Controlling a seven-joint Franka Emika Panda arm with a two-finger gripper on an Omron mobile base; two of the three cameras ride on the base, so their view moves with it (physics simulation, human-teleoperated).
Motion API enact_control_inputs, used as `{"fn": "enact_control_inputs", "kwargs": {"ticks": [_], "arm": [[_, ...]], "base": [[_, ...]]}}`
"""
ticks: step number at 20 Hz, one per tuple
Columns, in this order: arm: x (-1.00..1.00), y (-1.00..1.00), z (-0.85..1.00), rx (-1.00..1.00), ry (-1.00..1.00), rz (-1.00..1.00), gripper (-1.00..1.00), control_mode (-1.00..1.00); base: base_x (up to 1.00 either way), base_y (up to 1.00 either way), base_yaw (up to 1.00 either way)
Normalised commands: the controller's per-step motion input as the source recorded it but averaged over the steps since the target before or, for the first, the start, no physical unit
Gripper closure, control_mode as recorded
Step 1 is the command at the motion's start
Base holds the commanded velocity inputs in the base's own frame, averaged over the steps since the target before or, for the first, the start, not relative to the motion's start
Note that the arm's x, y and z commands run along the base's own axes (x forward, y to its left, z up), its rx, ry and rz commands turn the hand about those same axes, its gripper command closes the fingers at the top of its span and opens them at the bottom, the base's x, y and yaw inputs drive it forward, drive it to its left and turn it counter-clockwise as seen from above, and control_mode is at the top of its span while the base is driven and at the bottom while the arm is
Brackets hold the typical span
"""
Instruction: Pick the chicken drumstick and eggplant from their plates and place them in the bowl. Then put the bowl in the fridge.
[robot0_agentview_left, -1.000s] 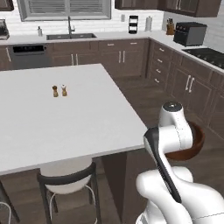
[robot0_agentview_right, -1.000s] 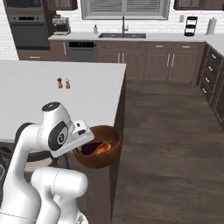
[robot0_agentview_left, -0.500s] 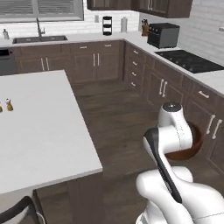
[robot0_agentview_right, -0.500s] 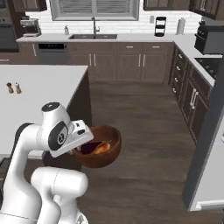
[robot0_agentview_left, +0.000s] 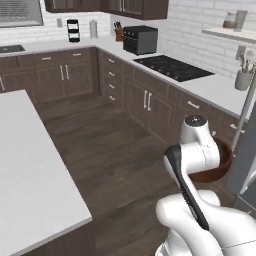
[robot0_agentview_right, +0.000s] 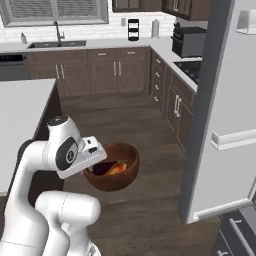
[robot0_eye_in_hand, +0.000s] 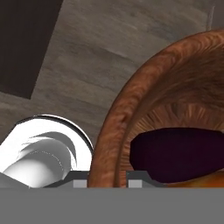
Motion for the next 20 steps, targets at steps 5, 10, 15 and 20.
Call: {"fn": "enact_control_inputs", "kwargs": {"ticks": [5,10,15,20], "arm": [[0.00,0.00,0.00,0.00,0.00,0.00,1.00,1.00],[0.00,0.00,0.00,0.00,0.00,0.00,1.00,1.00],[0.00,0.00,0.00,0.00,0.00,0.00,1.00,1.00],[0.00,0.00,0.00,0.00,0.00,0.00,1.00,1.00]], "base": [[0.12,0.76,-0.06],[-0.06,1.00,-0.19],[-0.25,1.00,-0.39],[-0.05,1.00,-0.47]]}}
